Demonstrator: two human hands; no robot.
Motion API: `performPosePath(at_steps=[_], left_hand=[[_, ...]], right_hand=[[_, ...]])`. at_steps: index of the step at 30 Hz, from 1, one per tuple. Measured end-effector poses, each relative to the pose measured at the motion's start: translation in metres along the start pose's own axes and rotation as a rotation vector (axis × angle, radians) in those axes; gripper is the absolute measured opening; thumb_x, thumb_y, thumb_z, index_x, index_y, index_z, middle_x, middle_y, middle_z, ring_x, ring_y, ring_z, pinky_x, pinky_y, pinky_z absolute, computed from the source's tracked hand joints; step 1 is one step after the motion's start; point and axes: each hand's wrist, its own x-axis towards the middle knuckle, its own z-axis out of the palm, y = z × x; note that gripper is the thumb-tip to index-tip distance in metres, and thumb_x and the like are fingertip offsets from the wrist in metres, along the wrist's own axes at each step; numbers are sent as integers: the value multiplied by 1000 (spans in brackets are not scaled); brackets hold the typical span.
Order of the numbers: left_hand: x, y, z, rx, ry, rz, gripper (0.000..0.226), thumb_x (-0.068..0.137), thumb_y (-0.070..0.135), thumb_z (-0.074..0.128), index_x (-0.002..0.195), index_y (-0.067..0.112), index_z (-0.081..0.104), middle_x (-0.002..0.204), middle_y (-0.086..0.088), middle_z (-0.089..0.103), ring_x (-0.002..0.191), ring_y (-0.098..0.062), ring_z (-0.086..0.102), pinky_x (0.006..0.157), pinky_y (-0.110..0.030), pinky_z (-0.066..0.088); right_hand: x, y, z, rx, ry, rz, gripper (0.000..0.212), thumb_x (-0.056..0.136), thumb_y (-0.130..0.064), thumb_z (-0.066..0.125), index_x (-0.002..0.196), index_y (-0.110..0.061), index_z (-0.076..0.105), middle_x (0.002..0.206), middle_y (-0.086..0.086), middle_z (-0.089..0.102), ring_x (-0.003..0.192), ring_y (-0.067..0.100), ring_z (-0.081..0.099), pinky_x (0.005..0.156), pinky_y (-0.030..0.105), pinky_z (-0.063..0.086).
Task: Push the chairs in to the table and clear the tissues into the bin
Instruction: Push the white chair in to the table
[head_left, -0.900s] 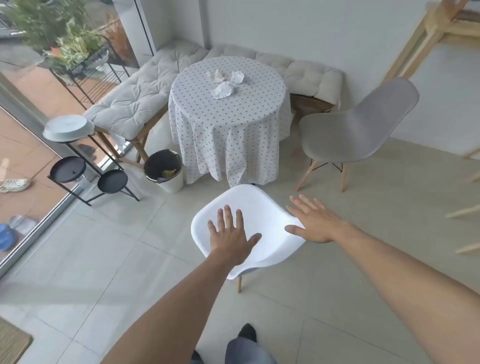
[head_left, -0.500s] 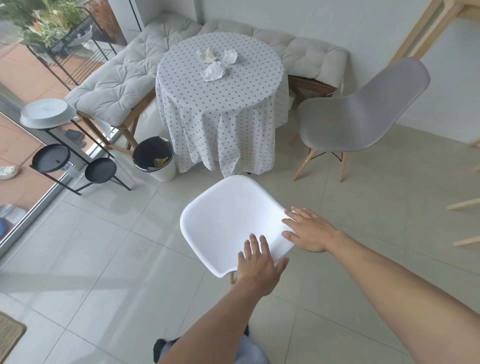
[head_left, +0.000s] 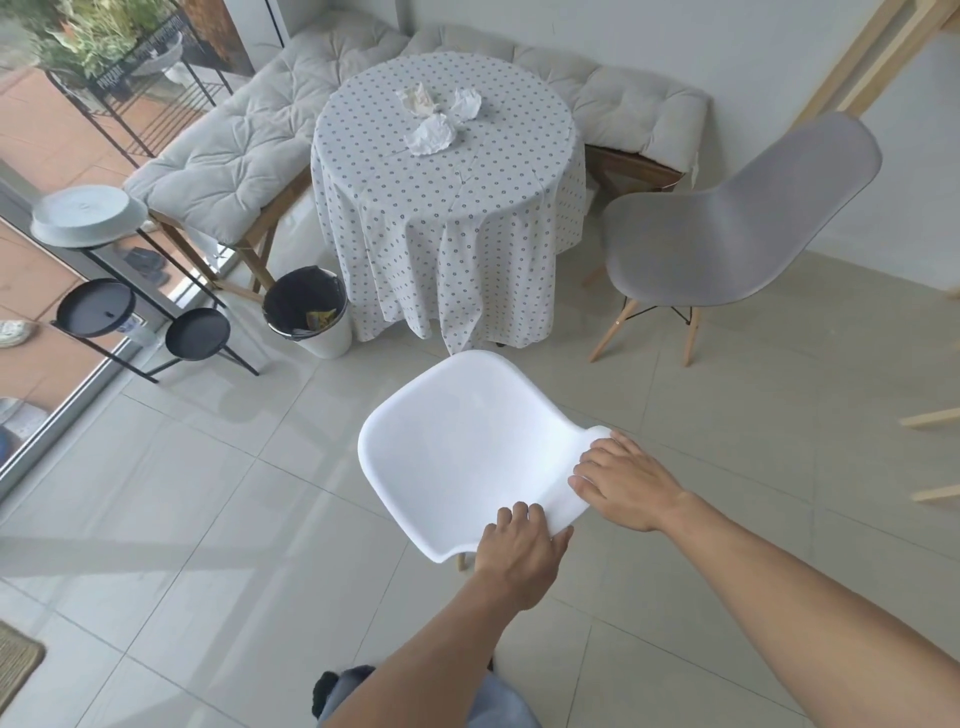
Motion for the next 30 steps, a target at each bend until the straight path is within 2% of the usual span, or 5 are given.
performPosePath(at_steps=[12,17,30], left_hand=[[0,-64,-26,40,23,40,53,108,58,25,115,11,50,115,-11,56,104,-34,52,90,-48,49],[2,-105,-44,84,53,58,48,108,55,27,118,12,48,114,-10,55,102,-33,52,87,-46,49],[38,-235,-125,198,-9,172,50,109,55,29,123,11,48,119,-11,54,108,-33,51,93,-43,46]], right_hand=[[28,-50,-7,21,102,36,48,108,-43,26,102,-20,68,113,-5,70,124,19,51,127,40,14],[52,-78,-16,74,79,37,52,109,-47,24,111,-20,69,119,-5,70,126,20,51,126,41,16],[136,-154,-55,216,25,117,54,108,-57,20,113,-25,64,123,-9,66,128,17,48,123,37,21]])
